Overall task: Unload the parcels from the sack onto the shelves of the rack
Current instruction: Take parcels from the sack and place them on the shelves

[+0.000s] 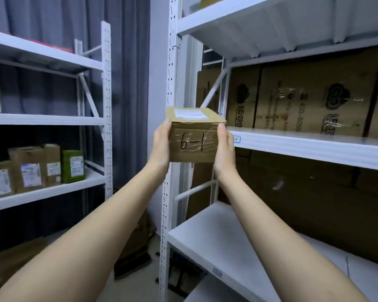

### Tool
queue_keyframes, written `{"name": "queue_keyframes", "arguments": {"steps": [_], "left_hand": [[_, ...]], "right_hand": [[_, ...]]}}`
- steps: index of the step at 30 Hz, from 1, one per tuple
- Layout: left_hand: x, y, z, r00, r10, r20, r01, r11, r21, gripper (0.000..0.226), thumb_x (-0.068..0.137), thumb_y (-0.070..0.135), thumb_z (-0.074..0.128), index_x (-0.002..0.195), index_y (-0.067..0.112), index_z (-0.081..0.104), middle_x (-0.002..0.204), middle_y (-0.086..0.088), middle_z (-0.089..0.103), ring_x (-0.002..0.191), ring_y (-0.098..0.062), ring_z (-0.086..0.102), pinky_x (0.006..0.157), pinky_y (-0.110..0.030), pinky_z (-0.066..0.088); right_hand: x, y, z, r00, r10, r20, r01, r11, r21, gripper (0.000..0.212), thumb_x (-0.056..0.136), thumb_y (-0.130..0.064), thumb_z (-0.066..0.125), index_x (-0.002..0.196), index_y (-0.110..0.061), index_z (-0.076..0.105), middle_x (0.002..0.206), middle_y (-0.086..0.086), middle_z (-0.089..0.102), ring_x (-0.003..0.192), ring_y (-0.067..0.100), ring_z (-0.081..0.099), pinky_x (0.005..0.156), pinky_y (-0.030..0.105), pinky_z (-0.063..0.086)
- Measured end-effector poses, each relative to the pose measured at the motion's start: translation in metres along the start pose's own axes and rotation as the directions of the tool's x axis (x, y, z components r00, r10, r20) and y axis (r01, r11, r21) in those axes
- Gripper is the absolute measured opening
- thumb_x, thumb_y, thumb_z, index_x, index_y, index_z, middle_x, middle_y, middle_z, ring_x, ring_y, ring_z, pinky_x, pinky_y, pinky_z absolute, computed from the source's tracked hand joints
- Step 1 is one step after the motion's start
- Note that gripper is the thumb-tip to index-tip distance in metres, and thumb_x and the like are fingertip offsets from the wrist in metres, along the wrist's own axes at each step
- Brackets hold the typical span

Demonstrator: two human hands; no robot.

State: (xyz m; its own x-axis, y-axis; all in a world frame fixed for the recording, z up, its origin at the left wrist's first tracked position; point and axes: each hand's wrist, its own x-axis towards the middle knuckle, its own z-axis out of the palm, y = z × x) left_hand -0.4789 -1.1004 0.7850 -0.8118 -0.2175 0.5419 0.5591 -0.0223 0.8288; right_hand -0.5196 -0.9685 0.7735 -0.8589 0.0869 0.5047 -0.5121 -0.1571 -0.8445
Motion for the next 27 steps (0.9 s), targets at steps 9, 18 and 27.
{"name": "queue_keyframes", "arguments": {"steps": [9, 18, 27], "left_hand": [[0.096, 0.021, -0.02, 0.969, -0.049, 0.243, 0.054, 0.998, -0.016, 0.034, 0.095, 0.056, 0.035, 0.093, 0.037, 0.062, 0.084, 0.018, 0.072, 0.081, 0.005, 0.066, 0.083, -0.023, 0.049], [0.178, -0.016, 0.005, 0.903, -0.2, 0.381, 0.204, 0.978, 0.031, 0.024, 0.095, 0.037, 0.047, 0.107, 0.021, 0.06, 0.094, 0.002, 0.064, 0.077, -0.006, 0.06, 0.062, -0.016, 0.05], [0.243, -0.072, 0.032, 0.856, -0.194, 0.48, 0.019, 0.939, 0.345, 0.069, 0.069, 0.054, 0.049, 0.127, 0.016, 0.049, 0.123, -0.009, 0.056, 0.113, -0.022, 0.052, 0.103, -0.036, 0.037]], "right_hand": [[0.049, -0.028, 0.039, 0.952, -0.242, -0.189, 0.185, 0.944, -0.274, 0.049, 0.097, -0.054, 0.038, 0.137, -0.025, 0.039, 0.127, -0.005, 0.054, 0.116, 0.014, 0.052, 0.1, 0.038, 0.043], [0.117, -0.02, 0.019, 0.943, -0.248, -0.22, 0.07, 0.797, -0.6, 0.067, 0.094, -0.058, 0.044, 0.146, -0.018, 0.029, 0.147, 0.005, 0.038, 0.13, 0.023, 0.042, 0.1, 0.035, 0.036], [0.173, 0.009, -0.002, 0.94, -0.26, -0.219, -0.045, 0.544, -0.838, 0.078, 0.094, -0.056, 0.045, 0.153, -0.027, 0.003, 0.155, 0.011, 0.022, 0.13, 0.037, 0.042, 0.094, 0.039, 0.035]]}}
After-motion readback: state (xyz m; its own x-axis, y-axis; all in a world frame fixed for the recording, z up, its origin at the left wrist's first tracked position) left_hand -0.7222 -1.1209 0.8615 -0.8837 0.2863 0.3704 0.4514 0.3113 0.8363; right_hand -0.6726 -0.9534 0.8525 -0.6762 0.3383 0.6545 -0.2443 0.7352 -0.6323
